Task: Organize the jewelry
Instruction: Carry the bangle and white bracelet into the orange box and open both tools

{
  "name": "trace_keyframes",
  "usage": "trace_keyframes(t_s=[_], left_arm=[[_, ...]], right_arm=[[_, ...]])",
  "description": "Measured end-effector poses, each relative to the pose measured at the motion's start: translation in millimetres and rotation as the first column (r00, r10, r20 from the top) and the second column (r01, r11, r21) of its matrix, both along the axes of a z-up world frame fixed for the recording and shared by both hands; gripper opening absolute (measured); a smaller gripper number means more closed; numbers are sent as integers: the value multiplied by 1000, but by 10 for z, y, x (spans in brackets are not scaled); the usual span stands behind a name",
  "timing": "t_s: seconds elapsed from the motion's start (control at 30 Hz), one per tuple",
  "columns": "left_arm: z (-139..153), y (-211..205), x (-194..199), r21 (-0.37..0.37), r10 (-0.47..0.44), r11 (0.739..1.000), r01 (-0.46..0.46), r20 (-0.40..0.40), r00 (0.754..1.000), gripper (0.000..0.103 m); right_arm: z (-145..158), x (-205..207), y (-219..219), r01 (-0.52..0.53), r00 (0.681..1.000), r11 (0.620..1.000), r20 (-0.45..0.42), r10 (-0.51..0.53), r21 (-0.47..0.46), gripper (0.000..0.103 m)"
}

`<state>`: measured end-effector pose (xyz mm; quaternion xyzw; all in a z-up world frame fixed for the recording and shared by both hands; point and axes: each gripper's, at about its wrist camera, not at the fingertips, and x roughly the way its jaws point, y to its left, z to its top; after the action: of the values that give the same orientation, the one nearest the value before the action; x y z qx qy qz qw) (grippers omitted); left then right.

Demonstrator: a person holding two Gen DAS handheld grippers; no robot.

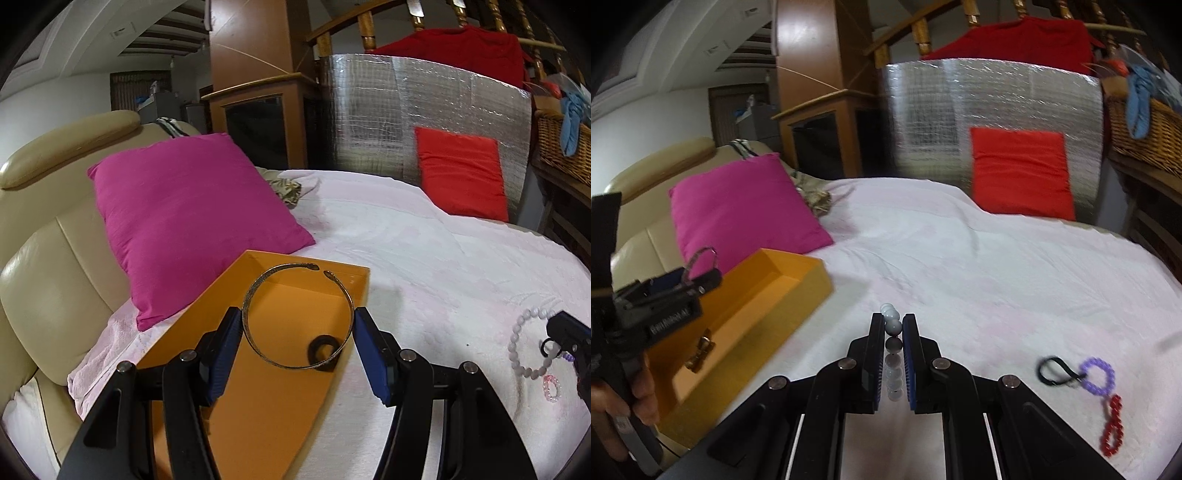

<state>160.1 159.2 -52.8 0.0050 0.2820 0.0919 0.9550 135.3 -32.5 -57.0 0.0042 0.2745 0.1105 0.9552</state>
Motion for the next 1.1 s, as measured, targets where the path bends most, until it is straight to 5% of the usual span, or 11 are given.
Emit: trace_keyframes(t_s=[0.63,1.1], left_arm=[[-31,560,-23,-38,101,994,-102,-5,995,62],[-624,773,310,-9,166,984,-177,-297,940,63]], right_arm=[[236,653,1113,-187,982,981,0,187,50,11],[-382,1419,1409,-168,946,963,-241,218,211,12]])
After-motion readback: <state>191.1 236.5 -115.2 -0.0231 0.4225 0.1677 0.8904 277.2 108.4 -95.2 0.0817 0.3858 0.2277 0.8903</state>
